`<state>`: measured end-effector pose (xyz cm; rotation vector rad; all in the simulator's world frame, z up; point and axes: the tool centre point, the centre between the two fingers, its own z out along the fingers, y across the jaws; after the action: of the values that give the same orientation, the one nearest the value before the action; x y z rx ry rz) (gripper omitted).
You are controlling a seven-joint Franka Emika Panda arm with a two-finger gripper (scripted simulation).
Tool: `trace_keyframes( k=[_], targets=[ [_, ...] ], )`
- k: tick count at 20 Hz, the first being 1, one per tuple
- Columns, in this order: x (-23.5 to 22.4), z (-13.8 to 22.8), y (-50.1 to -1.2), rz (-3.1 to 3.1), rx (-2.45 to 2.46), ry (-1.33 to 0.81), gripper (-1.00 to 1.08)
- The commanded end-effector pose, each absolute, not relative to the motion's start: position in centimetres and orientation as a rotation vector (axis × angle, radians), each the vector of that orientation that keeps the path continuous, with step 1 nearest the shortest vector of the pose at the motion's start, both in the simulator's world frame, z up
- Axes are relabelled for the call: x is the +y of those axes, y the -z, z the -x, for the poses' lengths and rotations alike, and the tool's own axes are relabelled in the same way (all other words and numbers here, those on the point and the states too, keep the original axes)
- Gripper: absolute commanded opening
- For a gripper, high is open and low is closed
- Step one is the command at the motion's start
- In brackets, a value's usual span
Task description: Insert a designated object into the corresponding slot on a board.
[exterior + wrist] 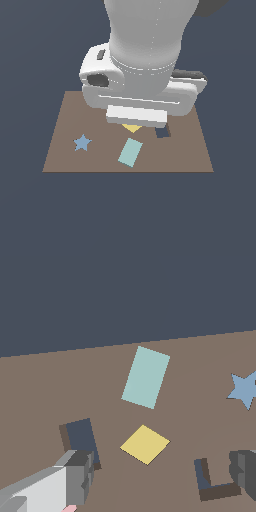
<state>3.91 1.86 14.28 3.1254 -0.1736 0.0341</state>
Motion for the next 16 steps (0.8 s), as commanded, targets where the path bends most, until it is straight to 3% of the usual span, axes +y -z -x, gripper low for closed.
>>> trace_keyframes(
  k=[1,16],
  targets=[
    [1.8,-4.8,-12.6,-3.121,-0.257,-0.028,1.0],
    [0.9,-9.2,-5.5,-3.076,-0.632,-0.002,1.0]
  ],
)
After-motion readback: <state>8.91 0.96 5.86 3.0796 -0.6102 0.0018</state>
